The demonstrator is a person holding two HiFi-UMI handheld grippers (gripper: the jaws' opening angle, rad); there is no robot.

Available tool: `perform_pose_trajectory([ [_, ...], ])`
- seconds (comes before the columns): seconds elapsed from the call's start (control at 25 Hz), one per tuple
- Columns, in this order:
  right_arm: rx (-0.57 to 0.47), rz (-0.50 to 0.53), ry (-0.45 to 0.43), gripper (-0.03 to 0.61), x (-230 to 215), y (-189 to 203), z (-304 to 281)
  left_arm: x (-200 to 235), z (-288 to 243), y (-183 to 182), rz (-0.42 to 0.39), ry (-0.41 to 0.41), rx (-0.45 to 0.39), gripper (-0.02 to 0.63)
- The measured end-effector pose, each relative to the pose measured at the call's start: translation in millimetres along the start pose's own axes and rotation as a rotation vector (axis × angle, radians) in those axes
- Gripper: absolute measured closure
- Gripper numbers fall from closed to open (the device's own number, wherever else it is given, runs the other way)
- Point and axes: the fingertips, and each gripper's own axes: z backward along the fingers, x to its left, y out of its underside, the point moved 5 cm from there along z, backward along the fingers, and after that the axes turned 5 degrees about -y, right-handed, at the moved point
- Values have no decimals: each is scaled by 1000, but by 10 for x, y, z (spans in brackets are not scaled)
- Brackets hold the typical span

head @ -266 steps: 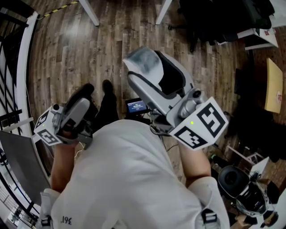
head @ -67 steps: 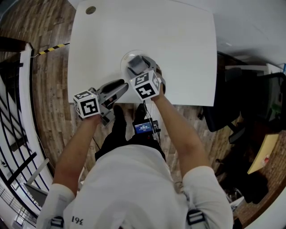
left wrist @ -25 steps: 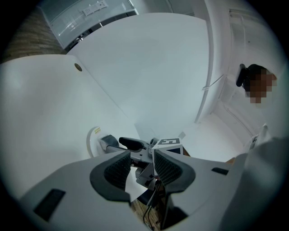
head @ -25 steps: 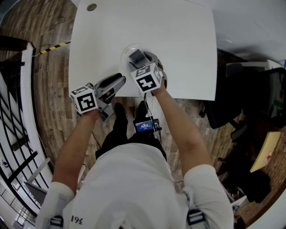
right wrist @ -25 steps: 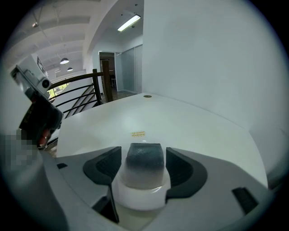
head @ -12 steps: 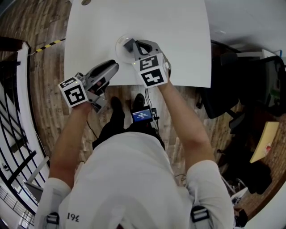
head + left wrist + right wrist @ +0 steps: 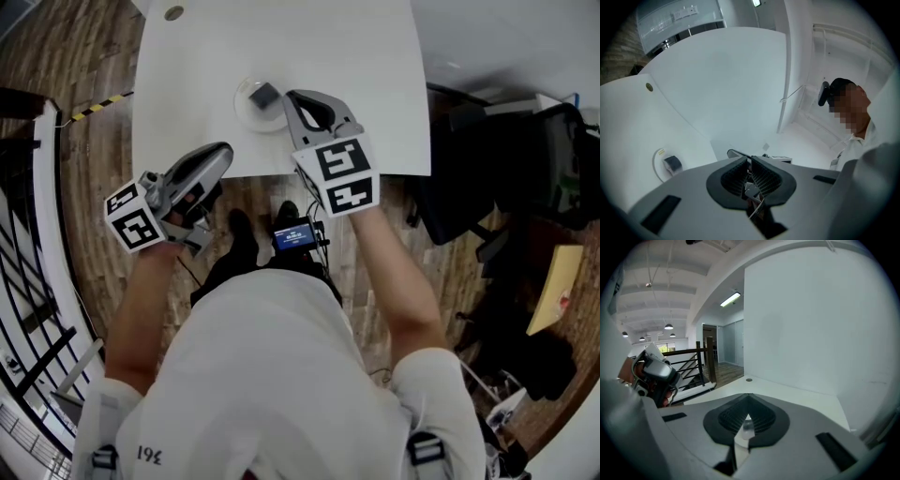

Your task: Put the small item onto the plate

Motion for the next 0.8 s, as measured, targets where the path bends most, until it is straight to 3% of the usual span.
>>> perform_pose_trajectory([
  [0.12,-46,-42,-9,578,121,-104,281,-262,92,-34,-15,43,-20,607],
  [0.44,-232,-251,-70,578,379,-391,976,-776,361,-122,-58,120,-55,607],
  [0.8,-278,-205,-77,578,633,-618,1278,-986,641,-163,-40,128,-120,606],
])
